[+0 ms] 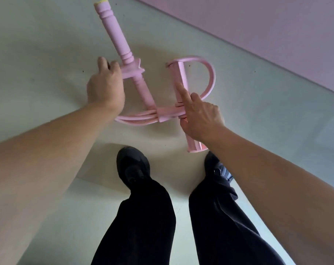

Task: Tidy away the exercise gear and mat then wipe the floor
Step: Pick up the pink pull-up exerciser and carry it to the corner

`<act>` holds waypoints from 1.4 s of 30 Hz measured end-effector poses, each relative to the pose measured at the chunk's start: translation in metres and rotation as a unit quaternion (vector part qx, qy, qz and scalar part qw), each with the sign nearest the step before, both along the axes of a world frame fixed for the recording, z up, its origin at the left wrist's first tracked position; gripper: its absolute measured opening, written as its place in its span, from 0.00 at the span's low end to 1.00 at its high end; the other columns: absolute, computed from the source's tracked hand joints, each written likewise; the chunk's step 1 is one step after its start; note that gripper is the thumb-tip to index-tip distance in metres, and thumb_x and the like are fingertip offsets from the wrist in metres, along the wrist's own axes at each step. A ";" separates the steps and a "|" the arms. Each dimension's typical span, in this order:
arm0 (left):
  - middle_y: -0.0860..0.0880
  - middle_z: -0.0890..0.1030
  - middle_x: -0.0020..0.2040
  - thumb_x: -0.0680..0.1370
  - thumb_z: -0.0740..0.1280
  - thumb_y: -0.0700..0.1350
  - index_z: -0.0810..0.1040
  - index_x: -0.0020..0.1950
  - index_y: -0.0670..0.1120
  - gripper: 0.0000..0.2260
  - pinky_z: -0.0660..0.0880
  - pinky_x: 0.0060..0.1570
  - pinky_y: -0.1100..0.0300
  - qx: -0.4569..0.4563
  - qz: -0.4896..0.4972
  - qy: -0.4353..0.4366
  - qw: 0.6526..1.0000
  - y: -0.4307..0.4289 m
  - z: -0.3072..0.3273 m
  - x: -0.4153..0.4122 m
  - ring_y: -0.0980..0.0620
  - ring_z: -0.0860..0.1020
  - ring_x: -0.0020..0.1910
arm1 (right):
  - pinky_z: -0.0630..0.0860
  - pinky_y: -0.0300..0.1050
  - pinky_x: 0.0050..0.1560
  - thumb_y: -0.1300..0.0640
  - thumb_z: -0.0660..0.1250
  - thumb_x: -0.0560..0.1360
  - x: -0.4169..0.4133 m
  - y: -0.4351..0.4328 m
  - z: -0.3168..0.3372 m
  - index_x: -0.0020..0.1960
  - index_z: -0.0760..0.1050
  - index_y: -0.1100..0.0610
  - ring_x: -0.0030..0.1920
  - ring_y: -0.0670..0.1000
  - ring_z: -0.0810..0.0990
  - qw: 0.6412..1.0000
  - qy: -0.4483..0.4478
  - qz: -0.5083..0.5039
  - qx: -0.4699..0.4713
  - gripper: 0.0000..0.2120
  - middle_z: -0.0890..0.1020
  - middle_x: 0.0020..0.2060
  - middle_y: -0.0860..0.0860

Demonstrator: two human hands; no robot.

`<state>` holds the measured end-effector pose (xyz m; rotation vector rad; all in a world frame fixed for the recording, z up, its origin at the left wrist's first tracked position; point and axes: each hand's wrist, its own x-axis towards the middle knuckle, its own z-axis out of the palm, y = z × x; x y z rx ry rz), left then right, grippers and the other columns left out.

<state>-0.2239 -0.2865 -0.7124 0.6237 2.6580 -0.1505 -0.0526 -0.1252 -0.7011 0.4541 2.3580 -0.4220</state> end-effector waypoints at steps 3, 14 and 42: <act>0.37 0.71 0.58 0.79 0.62 0.36 0.73 0.59 0.40 0.09 0.64 0.33 0.48 0.027 -0.017 0.008 0.999 0.008 0.064 0.016 0.33 0.77 0.37 | 0.68 0.51 0.35 0.55 0.65 0.76 0.003 0.009 0.060 0.78 0.38 0.45 0.36 0.57 0.72 1.000 0.026 -0.009 0.004 0.43 0.71 0.53 0.54; 0.39 0.76 0.52 0.76 0.68 0.37 0.72 0.58 0.40 0.12 0.63 0.28 0.52 0.191 -0.056 0.073 0.977 0.140 0.467 -0.025 0.34 0.78 0.39 | 0.74 0.49 0.35 0.52 0.64 0.73 -0.017 0.137 0.462 0.77 0.36 0.43 0.37 0.57 0.79 0.989 0.103 -0.097 0.049 0.45 0.73 0.47 0.52; 0.51 0.77 0.53 0.81 0.58 0.59 0.71 0.67 0.52 0.17 0.70 0.34 0.61 0.263 -0.539 0.138 0.788 0.304 0.956 0.137 0.50 0.81 0.41 | 0.78 0.49 0.41 0.45 0.66 0.69 0.204 0.183 0.944 0.79 0.45 0.41 0.40 0.56 0.81 0.746 0.347 -0.421 0.382 0.45 0.78 0.52 0.50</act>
